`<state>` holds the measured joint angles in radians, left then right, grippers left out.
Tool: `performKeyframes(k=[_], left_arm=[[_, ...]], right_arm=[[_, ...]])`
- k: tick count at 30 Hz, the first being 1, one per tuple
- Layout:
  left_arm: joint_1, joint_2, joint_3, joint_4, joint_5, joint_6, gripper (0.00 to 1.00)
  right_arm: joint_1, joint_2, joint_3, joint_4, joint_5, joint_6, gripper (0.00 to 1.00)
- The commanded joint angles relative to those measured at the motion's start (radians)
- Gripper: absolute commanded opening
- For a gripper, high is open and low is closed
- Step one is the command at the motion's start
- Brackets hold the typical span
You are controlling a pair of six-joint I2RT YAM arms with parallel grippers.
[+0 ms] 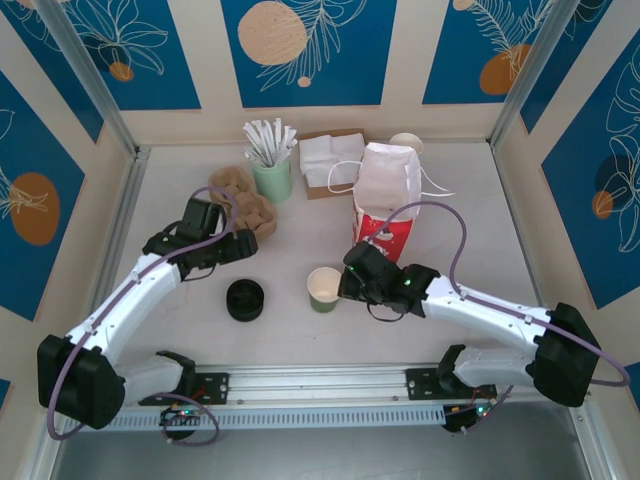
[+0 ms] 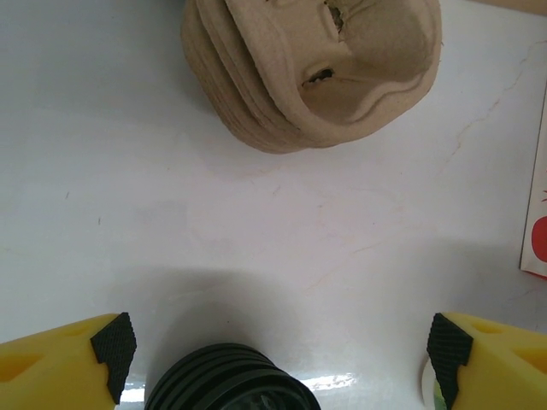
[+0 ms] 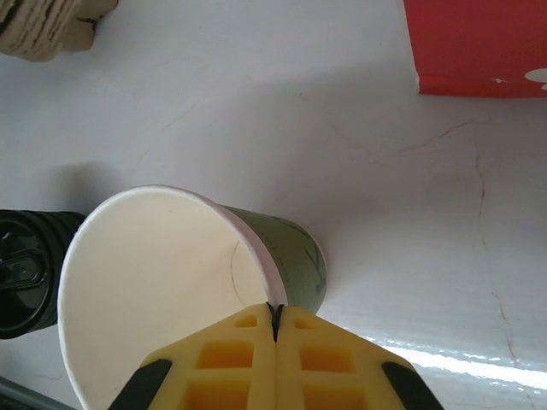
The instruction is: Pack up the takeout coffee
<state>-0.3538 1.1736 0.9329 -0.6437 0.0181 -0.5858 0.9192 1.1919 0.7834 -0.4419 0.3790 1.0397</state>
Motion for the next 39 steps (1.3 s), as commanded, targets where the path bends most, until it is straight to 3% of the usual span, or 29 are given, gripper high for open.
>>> performKeyframes(k=[1,9,20,28,39], left_arm=[[0.003,-0.020,0.017,-0.063,0.016,-0.009,0.89],[-0.024,-0.055,0.002,-0.175,0.002,0.007,0.80],[-0.057,-0.105,-0.046,-0.253,-0.002,0.007,0.78],[-0.108,-0.092,-0.054,-0.298,-0.010,0.016,0.70],[-0.161,-0.042,-0.079,-0.317,-0.096,0.007,0.56]], right_arm=[[0.007,0.027,0.052,-0.005,0.034,-0.016,0.00],[0.002,0.079,0.092,-0.009,0.031,-0.031,0.13],[-0.020,0.111,0.126,-0.020,0.010,-0.050,0.20],[-0.040,0.029,0.134,-0.018,-0.009,-0.086,0.36],[-0.080,-0.112,0.209,-0.137,-0.018,-0.144,0.38]])
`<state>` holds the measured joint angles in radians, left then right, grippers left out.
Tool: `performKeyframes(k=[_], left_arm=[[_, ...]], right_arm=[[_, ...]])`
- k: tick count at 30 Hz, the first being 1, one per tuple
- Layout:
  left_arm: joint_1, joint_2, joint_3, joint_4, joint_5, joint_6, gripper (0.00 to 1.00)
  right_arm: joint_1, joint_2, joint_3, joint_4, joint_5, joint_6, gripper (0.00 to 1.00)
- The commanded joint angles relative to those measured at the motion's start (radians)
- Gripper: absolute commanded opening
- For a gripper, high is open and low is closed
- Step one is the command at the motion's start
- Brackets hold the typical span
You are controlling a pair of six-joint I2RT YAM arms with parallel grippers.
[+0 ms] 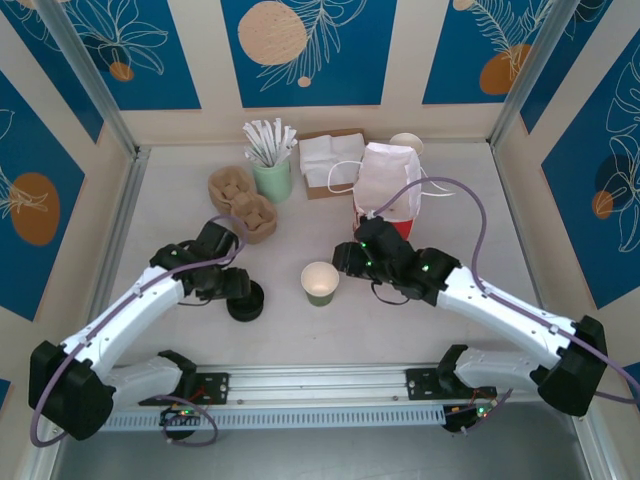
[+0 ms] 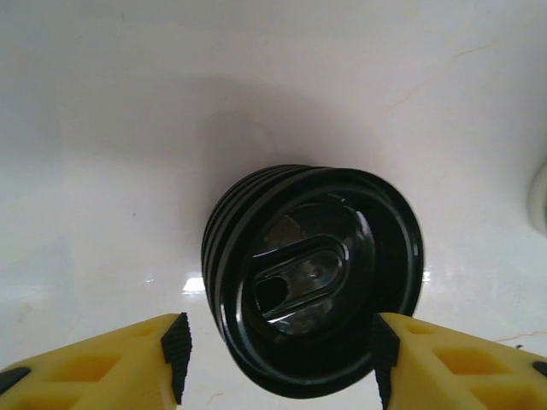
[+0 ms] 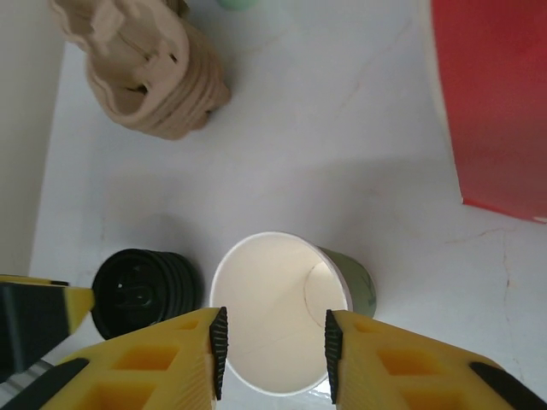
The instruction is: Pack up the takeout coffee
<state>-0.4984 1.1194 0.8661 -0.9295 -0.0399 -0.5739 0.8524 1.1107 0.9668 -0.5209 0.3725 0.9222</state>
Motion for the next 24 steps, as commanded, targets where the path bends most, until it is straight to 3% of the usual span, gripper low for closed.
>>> performKeyframes(k=[1,13,16,24], left_arm=[[-0.019,0.018,-0.014,-0.029,-0.040,-0.004,0.55],[-0.052,0.100,-0.018,-0.010,-0.089,-0.009,0.39],[-0.061,0.111,-0.019,-0.006,-0.097,-0.012,0.31],[-0.071,0.126,-0.017,0.006,-0.109,-0.017,0.26]], right_arm=[[-0.021,-0.043,0.024,-0.062,-0.022,-0.026,0.38],[-0.076,-0.115,0.018,-0.088,-0.048,-0.036,0.37],[-0.082,-0.121,0.014,-0.093,-0.051,-0.039,0.37],[-0.099,-0.123,0.013,-0.096,-0.064,-0.047,0.37]])
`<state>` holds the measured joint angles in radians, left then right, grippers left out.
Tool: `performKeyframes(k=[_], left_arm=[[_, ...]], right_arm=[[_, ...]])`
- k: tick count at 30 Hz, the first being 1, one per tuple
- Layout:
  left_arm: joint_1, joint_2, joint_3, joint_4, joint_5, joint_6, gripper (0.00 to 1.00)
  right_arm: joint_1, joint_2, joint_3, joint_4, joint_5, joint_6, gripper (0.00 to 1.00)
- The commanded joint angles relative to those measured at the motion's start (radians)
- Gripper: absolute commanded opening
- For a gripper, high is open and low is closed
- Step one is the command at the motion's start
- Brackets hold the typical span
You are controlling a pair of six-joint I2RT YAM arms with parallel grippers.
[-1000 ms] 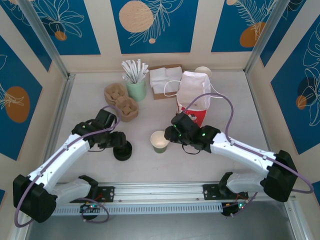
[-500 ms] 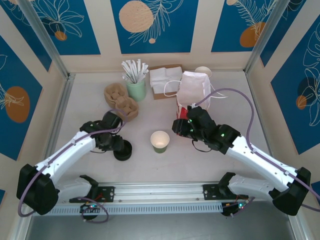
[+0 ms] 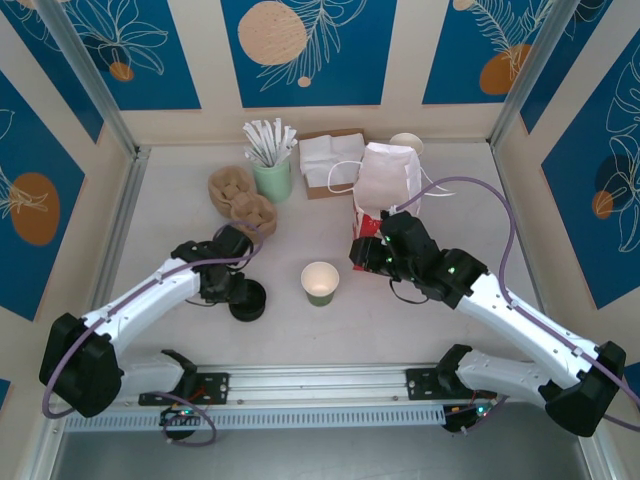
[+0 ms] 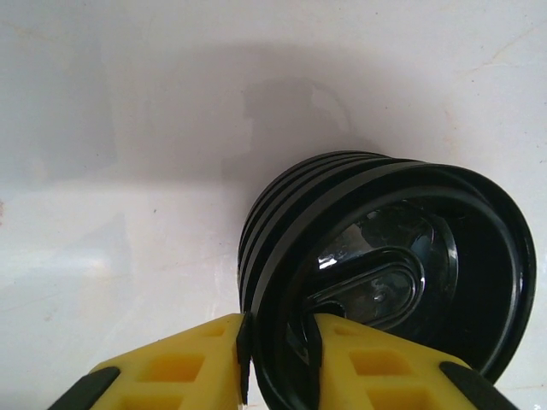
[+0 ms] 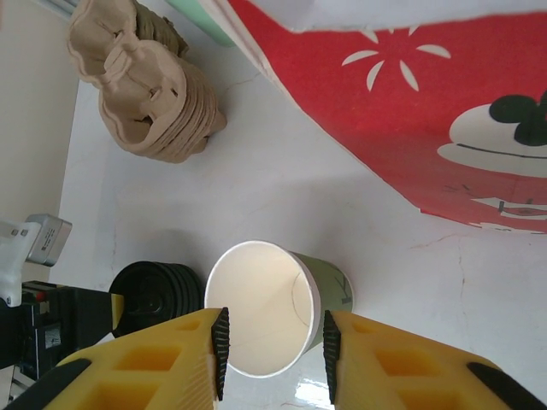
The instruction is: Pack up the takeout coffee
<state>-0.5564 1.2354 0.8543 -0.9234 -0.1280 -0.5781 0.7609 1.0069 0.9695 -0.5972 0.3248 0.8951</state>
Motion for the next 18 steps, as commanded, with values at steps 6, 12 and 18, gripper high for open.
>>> performKeyframes(k=[6,12,18], left_arm=[[-0.018,0.015,0.012,-0.004,-0.034,-0.013,0.21],[-0.019,-0.014,0.061,-0.040,-0.058,-0.011,0.16],[-0.019,-0.057,0.130,-0.092,-0.058,-0.013,0.16]], right_arm=[[-0.018,-0.027,0.014,-0.021,-0.029,-0.023,0.37],[-0.021,-0.037,0.006,0.012,-0.092,-0.025,0.37],[-0.007,-0.048,-0.023,0.111,-0.229,-0.029,0.37]])
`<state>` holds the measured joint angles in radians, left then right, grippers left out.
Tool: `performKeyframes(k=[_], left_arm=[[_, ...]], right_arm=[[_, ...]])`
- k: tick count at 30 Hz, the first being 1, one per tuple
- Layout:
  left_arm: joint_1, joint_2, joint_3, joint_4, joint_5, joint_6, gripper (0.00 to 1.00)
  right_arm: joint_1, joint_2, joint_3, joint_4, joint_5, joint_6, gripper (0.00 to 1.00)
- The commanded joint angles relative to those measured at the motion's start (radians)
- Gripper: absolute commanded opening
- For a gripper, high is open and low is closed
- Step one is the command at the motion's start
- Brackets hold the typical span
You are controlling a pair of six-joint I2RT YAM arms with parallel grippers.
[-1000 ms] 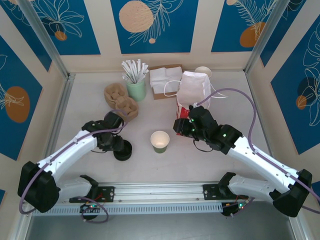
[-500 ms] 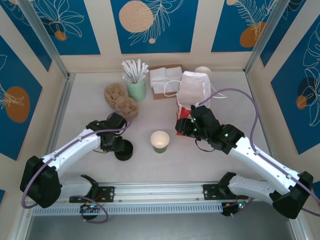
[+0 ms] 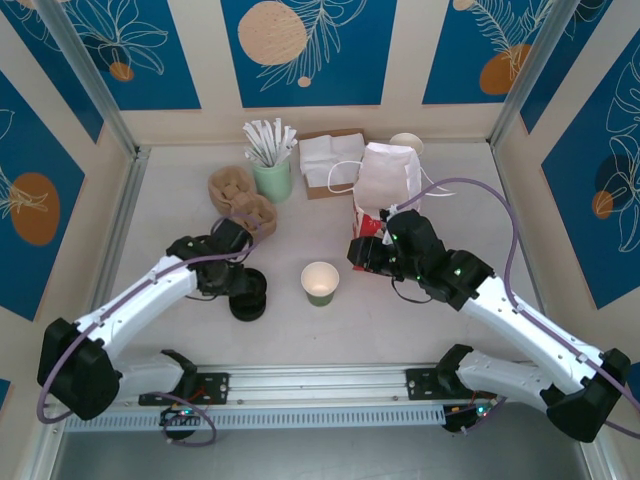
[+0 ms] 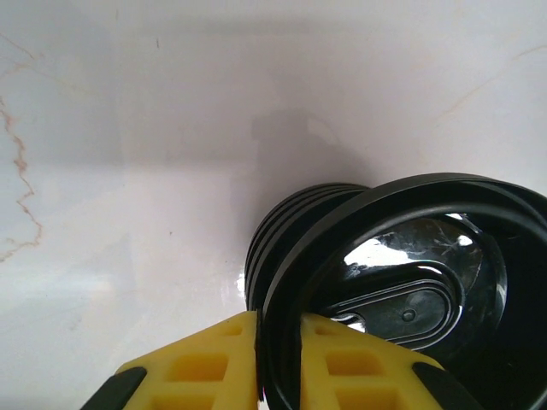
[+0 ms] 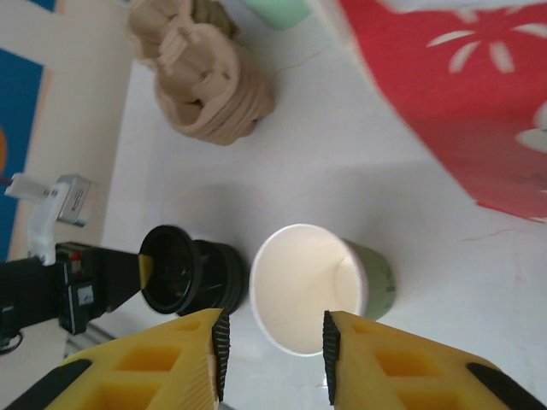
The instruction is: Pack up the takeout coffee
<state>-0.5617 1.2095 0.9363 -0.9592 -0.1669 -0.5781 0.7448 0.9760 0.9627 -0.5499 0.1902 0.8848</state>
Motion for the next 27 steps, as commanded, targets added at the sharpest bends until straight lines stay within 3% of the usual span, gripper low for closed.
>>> performKeyframes(k=[1,8,17,27], left_arm=[[-0.016,-0.037,0.062,-0.067,-0.016,-0.015,0.16],[-0.034,-0.054,0.172,-0.108,0.041,-0.034,0.16],[-0.097,-0.039,0.286,-0.121,0.081,-0.058,0.16],[-0.133,-0.070,0.286,-0.054,0.135,-0.098,0.16]], right_arm=[[0.015,-0.013,-0.015,0.077,-0.116,-0.017,0.37],[0.113,0.067,0.078,0.071,-0.159,-0.025,0.40],[0.262,0.227,0.217,0.032,-0.045,-0.046,0.49],[0.290,0.378,0.335,-0.033,0.038,-0.040,0.54]])
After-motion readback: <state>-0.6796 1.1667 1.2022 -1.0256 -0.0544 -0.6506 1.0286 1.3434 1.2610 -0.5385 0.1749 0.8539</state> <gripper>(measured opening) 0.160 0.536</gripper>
